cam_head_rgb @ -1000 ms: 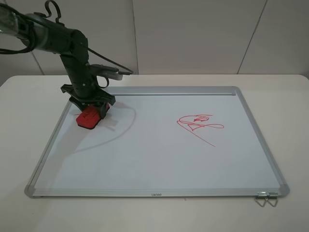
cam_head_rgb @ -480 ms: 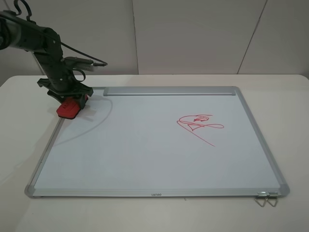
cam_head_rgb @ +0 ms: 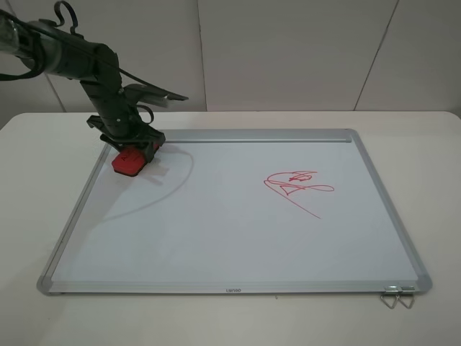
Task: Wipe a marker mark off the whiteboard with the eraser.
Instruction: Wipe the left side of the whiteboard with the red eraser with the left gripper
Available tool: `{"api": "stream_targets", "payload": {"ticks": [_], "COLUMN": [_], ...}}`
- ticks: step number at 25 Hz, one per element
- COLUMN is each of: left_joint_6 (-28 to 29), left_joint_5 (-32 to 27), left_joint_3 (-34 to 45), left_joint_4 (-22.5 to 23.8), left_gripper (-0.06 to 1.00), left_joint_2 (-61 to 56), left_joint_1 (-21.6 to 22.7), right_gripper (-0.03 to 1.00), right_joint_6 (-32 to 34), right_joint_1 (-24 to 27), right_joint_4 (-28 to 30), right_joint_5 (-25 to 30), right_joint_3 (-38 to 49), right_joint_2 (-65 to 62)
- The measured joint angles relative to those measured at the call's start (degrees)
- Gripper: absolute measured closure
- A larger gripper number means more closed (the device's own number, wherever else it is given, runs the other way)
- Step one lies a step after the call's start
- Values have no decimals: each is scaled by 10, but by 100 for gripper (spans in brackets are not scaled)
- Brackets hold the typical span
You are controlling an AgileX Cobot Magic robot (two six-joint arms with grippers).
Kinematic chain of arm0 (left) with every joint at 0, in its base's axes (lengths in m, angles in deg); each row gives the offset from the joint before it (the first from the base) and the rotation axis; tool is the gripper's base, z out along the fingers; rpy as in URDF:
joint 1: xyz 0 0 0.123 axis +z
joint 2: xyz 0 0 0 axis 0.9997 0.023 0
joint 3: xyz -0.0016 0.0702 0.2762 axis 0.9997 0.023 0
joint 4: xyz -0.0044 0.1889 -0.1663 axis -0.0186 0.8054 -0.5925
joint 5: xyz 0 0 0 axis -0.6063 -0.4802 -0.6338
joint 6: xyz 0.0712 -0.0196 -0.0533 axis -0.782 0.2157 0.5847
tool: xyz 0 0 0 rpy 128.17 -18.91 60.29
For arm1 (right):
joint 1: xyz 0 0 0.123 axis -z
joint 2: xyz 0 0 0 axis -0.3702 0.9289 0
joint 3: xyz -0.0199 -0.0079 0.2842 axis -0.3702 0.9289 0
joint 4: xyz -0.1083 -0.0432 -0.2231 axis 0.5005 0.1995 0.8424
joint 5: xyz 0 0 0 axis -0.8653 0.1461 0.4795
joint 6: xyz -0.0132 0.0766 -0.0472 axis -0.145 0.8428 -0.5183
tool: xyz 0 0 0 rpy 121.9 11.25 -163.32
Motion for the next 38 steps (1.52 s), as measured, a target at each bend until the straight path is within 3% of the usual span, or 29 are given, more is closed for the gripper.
{"api": "stream_targets", "payload": {"ticks": [8, 13, 23, 33, 38], "left_joint_6": [-2, 0, 57, 59, 74], "left_joint_5": [10, 8, -71, -226, -221], "left_joint_3": [-2, -3, -6, -1, 39], "left_joint_4": [-21, -21, -6, -6, 4], "left_gripper": [37, 37, 37, 37, 37], "left_joint_2": [7, 7, 7, 3, -25], "left_joint_1": [-89, -100, -33, 31, 37], "right_gripper": [14, 14, 14, 14, 14], "right_joint_6": [0, 0, 0, 0, 0], "right_joint_1": [0, 0, 0, 0, 0], "right_joint_4": [0, 0, 0, 0, 0], "right_joint_5": [0, 0, 0, 0, 0], "right_joint_3": [0, 0, 0, 0, 0], "right_joint_2": [0, 0, 0, 0, 0]}}
